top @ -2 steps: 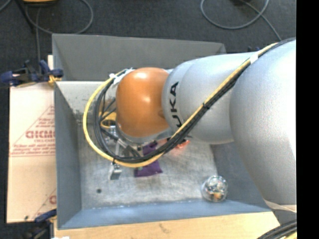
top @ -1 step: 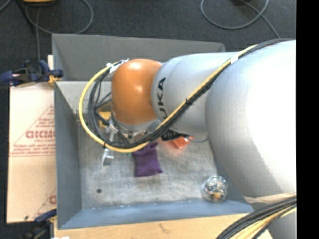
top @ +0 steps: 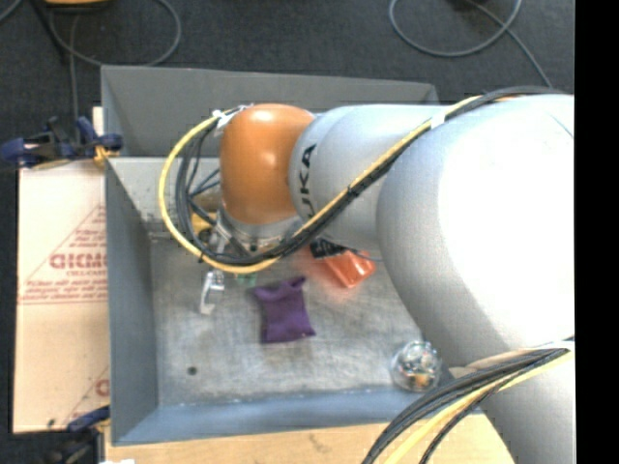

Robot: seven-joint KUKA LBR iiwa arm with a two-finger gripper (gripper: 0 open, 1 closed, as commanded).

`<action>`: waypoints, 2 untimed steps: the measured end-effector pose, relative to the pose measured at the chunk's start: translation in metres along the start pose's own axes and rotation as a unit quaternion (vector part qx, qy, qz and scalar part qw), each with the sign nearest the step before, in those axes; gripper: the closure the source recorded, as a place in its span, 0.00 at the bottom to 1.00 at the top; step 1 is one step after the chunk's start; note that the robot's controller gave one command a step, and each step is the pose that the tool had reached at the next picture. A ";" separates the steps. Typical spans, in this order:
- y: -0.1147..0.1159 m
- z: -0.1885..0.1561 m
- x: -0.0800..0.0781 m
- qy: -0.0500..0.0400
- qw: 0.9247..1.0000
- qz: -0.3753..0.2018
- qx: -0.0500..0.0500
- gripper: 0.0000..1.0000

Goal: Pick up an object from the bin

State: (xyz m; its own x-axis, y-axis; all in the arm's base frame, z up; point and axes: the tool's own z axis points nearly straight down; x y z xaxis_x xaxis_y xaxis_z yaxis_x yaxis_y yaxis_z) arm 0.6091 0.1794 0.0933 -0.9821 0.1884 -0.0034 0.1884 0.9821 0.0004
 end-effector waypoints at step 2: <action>-0.080 -0.005 -0.008 0.001 0.999 -0.045 -0.001 0.00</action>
Offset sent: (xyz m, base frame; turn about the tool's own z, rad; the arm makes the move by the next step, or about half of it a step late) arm -0.0095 -0.0805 0.0067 -0.0897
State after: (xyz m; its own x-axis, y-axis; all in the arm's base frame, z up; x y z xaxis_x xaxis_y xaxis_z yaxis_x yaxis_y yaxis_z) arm 0.6017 0.0990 0.0985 -0.9951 0.0986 -0.0008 0.0986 0.9951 0.0014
